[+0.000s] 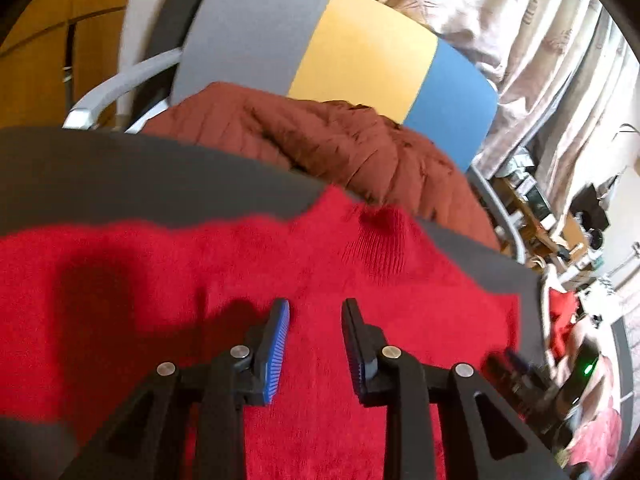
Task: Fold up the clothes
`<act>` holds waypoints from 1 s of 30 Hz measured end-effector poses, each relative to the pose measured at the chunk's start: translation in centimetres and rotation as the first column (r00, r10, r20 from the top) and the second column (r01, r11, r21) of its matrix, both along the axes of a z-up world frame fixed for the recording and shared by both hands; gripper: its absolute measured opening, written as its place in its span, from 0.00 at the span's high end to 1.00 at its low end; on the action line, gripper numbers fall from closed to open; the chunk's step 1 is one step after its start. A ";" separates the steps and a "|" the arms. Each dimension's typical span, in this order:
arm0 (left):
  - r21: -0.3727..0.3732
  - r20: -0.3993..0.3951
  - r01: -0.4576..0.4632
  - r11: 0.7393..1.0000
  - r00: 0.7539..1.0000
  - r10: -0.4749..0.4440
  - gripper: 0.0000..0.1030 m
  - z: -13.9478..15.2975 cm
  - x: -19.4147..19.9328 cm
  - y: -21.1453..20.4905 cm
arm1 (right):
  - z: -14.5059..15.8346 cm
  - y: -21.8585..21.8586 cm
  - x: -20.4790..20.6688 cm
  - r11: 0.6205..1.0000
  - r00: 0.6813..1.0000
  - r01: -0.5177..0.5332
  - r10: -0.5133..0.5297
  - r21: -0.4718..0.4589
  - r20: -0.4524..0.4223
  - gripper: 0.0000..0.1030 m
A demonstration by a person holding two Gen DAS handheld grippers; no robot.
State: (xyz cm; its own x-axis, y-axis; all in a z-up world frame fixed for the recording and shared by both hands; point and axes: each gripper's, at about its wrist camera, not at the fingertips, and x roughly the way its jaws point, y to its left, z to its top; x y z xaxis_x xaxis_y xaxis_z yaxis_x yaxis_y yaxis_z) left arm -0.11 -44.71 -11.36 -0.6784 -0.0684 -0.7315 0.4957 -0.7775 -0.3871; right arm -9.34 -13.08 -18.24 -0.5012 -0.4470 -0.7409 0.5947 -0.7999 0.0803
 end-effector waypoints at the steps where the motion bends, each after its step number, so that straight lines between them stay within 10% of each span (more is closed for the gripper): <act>1: 0.002 0.007 0.013 1.000 1.000 -0.013 0.73 0.3 -0.9 -0.7 | 0.0 0.0 0.0 1.000 1.000 -0.001 0.001 -0.003 0.002 0.36; 23: 0.164 0.219 0.097 0.982 0.967 -0.132 0.62 -4.4 -16.5 -6.6 | -0.3 -0.6 -0.2 1.000 1.000 -0.026 0.026 -0.018 0.008 0.24; 27: 0.116 0.225 0.110 0.987 0.965 -0.134 0.93 -4.3 -17.0 -6.1 | -0.3 -0.6 -0.3 0.999 1.000 -0.027 0.027 -0.020 0.009 0.24; 30: 0.034 0.169 0.169 0.985 0.970 -0.172 0.95 -2.8 -16.0 -4.6 | -0.3 -0.5 -0.4 0.999 1.000 -0.028 0.028 -0.025 0.013 0.23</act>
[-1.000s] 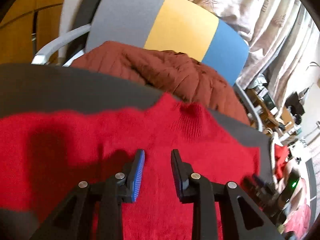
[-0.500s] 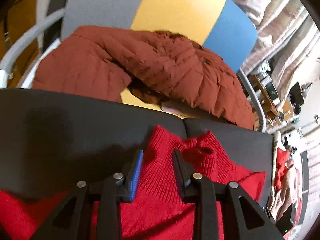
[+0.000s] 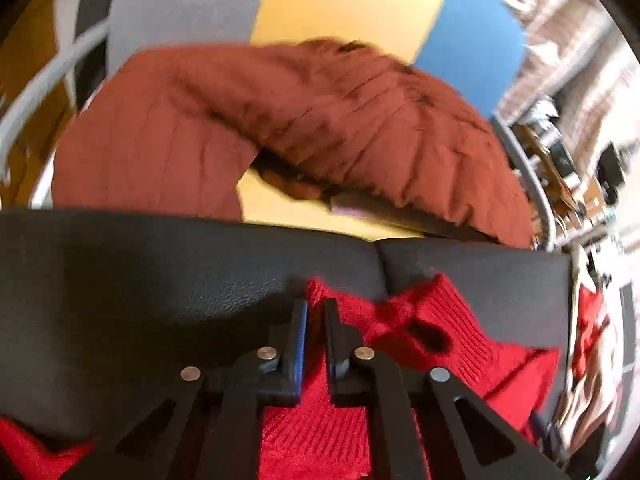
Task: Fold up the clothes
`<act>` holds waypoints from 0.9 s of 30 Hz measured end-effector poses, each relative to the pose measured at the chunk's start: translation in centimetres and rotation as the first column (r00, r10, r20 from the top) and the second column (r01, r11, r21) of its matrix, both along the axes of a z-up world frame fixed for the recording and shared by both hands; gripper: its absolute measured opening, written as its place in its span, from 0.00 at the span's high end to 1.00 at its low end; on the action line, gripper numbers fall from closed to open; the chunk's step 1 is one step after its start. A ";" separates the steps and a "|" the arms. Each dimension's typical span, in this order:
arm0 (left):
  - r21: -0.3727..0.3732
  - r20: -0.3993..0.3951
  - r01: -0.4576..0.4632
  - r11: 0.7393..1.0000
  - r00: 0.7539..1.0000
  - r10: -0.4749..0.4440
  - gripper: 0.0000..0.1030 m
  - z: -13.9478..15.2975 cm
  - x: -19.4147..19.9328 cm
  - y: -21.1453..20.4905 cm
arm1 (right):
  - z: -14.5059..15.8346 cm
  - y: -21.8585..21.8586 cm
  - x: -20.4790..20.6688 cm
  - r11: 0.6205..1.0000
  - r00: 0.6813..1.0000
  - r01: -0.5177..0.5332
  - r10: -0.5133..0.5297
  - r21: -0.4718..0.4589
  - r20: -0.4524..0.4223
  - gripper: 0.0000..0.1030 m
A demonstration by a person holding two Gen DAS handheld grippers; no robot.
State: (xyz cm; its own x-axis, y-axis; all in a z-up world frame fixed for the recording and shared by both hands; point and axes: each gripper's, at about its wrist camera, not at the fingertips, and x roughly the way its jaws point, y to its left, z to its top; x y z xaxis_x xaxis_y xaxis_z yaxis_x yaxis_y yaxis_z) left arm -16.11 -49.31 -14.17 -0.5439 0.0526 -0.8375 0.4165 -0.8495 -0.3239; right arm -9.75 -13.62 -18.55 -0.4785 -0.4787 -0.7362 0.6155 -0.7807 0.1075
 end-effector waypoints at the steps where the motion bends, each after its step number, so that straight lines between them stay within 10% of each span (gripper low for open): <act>1: -0.005 -0.043 0.010 1.000 0.999 -0.010 0.95 0.8 0.7 0.4 | 0.0 0.0 0.0 1.000 1.000 0.000 0.000 -0.002 0.002 0.23; 6: -0.072 -0.224 0.118 0.990 0.966 -0.131 0.95 5.1 6.3 3.1 | 0.0 -0.1 0.0 1.000 1.000 -0.002 0.002 0.002 0.001 0.23; 12: -0.153 -0.229 0.198 0.968 0.946 -0.229 0.95 4.7 12.4 6.2 | -0.1 -0.1 0.0 1.000 1.000 -0.002 0.002 0.004 0.002 0.23; 27: -0.020 -0.179 -0.037 0.999 0.983 0.033 0.91 0.2 18.0 4.9 | 3.0 0.1 -0.2 0.997 0.998 -0.022 0.026 -0.078 0.054 0.35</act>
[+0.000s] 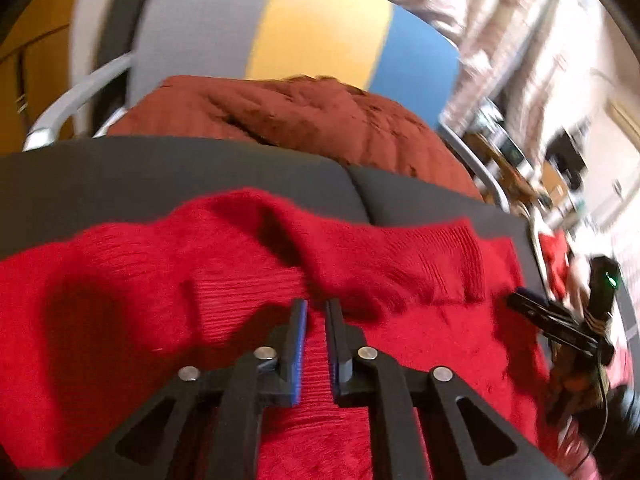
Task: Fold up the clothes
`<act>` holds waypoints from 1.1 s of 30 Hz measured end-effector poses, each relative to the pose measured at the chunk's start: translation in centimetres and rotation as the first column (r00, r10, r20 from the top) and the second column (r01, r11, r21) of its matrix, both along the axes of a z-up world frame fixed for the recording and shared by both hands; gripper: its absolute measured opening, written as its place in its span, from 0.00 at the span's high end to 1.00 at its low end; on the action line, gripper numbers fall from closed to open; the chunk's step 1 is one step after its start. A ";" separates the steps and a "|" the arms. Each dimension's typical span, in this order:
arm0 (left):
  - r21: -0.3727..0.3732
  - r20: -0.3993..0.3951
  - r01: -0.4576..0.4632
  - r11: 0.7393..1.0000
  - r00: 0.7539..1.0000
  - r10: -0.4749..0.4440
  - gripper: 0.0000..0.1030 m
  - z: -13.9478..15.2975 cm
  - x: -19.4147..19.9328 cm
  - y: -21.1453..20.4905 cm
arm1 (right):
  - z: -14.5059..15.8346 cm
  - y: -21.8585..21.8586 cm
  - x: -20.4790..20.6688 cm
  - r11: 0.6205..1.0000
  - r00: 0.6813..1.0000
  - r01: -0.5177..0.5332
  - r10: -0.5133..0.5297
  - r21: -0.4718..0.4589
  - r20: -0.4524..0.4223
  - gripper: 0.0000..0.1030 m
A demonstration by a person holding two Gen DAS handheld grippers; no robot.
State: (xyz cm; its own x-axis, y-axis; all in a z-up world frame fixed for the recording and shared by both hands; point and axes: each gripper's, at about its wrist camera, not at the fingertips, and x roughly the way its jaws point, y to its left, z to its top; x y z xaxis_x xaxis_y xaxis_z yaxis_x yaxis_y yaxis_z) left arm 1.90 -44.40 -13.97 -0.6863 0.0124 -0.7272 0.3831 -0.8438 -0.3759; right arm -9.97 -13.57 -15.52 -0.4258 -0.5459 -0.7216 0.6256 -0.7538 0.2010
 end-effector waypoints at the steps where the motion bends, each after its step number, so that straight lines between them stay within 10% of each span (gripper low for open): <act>1: 0.022 -0.015 -0.032 0.999 0.999 0.032 0.91 0.2 0.5 -0.6 | 0.9 -0.1 0.1 1.000 1.000 -0.004 0.004 -0.025 -0.004 0.40; 5: 0.068 -0.093 -0.066 0.995 0.993 0.072 0.89 1.6 1.4 -0.8 | 3.4 -3.3 1.0 0.991 0.996 -0.091 0.089 -0.100 -0.025 0.46; 13: -0.074 0.031 0.037 0.997 0.999 -0.035 0.88 -0.7 -4.5 3.5 | -1.8 -10.9 2.3 0.977 0.983 -0.181 0.185 0.109 -0.024 0.50; 25: -0.217 0.020 -0.020 0.976 0.999 0.025 0.86 -2.8 -7.6 3.1 | -2.5 -11.0 0.3 0.990 0.989 -0.128 0.132 0.063 -0.064 0.43; 33: -0.154 -0.020 -0.146 0.977 0.989 0.144 0.75 -0.7 -3.6 2.9 | -0.7 -10.0 0.6 0.987 0.989 -0.130 0.135 0.089 -0.052 0.31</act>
State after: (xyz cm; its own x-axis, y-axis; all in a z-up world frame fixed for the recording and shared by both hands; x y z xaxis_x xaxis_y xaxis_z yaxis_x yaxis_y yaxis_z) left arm -1.74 -41.49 -14.71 -0.6787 -0.1994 -0.7068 0.5029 -0.8276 -0.2493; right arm -9.40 -23.58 -16.20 -0.3963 -0.5376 -0.7442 0.7298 -0.6763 0.1000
